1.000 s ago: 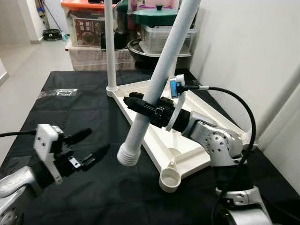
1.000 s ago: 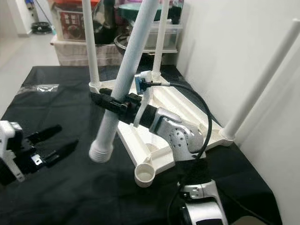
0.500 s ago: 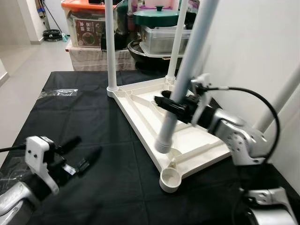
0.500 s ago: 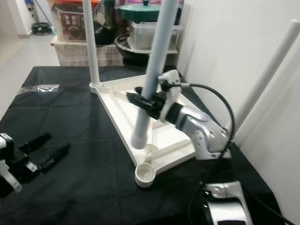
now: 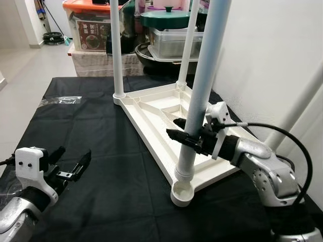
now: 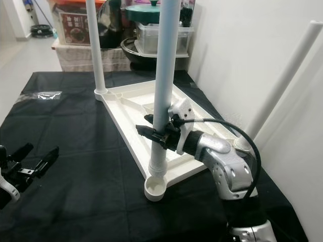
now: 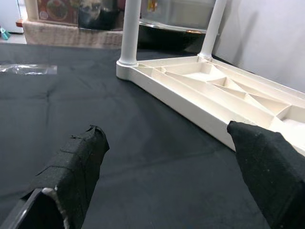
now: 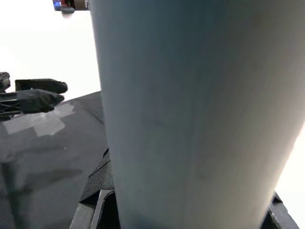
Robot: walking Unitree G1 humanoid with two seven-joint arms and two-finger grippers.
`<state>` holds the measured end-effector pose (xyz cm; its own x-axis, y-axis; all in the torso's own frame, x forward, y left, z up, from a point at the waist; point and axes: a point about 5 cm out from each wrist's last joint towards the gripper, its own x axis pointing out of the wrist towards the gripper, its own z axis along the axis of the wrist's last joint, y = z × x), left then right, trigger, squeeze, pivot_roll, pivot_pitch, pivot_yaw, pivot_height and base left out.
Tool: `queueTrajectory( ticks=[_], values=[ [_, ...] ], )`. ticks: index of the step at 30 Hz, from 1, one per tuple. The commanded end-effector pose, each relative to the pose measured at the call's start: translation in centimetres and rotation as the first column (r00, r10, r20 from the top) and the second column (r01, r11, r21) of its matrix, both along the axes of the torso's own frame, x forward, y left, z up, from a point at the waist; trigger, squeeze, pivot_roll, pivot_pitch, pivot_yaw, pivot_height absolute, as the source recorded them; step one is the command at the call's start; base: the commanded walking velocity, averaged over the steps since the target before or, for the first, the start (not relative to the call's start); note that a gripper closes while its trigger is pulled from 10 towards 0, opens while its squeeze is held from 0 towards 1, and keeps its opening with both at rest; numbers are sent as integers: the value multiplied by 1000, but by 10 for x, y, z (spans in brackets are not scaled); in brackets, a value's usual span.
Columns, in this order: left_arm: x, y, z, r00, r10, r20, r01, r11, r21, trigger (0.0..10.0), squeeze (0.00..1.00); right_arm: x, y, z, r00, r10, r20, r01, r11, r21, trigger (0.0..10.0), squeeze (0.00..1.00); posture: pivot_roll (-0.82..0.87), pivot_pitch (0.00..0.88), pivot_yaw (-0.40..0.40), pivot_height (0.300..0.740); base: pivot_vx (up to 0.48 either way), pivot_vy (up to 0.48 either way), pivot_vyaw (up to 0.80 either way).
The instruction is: Building children table
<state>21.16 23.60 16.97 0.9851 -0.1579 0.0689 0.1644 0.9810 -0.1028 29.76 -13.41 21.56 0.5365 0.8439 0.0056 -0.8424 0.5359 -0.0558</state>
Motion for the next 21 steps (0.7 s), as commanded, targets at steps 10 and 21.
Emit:
queueTrajectory(
  ticks=[10,21],
  values=[
    [1,-4,-7,999,25,-21,-25,999,-24,10000,0,-7,6,-1,999,2,39,-2,1000,7,0,0,-35,0,-60,740,-169,0,0],
    [2,-2,-5,998,63,-4,-63,997,-37,10000,0,-3,8,1,996,-72,50,70,996,51,0,0,-27,0,-61,740,-57,0,0]
  ],
)
